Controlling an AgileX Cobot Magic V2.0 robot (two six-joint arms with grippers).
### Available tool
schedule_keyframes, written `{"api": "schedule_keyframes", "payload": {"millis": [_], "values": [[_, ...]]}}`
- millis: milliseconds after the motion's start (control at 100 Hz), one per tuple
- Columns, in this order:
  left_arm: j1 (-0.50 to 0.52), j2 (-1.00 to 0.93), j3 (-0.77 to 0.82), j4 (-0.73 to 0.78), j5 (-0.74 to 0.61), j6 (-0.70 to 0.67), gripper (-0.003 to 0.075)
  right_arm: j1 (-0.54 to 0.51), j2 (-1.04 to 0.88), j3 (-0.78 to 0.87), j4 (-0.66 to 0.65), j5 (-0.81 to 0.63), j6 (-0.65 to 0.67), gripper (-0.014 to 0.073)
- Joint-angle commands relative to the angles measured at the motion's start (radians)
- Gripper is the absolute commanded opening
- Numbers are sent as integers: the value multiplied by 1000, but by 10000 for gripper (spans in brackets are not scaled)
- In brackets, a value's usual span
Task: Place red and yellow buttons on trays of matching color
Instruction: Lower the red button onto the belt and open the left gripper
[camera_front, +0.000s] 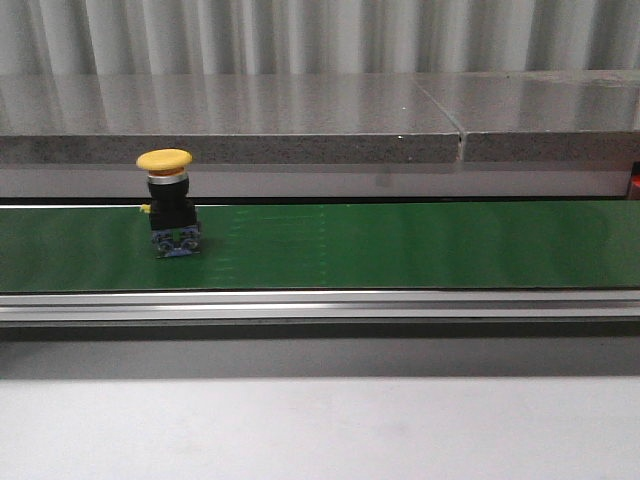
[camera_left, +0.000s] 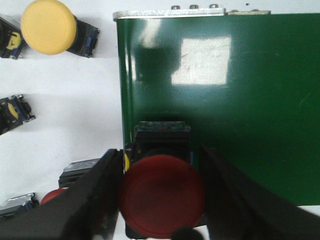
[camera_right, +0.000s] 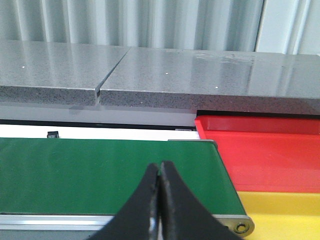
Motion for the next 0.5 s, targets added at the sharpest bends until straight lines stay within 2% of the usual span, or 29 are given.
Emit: {"api": "schedule_keyframes", "payload": {"millis": [0, 70, 190, 250, 490], "values": [[-9, -26, -33, -17, -19, -9, 258, -1, -16, -7, -11, -70, -1, -67], [-9, -19, -33, -17, -14, -9, 306, -1, -16, -7, -11, -70, -1, -67], [-9, -17, -33, -40, -27, -9, 465, -1, -16, -7, -11, -70, -1, -67], [-9, -25, -33, -65, -54, -9, 508, -1, -16, -7, -11, -70, -1, -67], [-50, -119, -29, -116, -162, 0, 494, -1, -16, -7, -11, -70, -1, -67]]}}
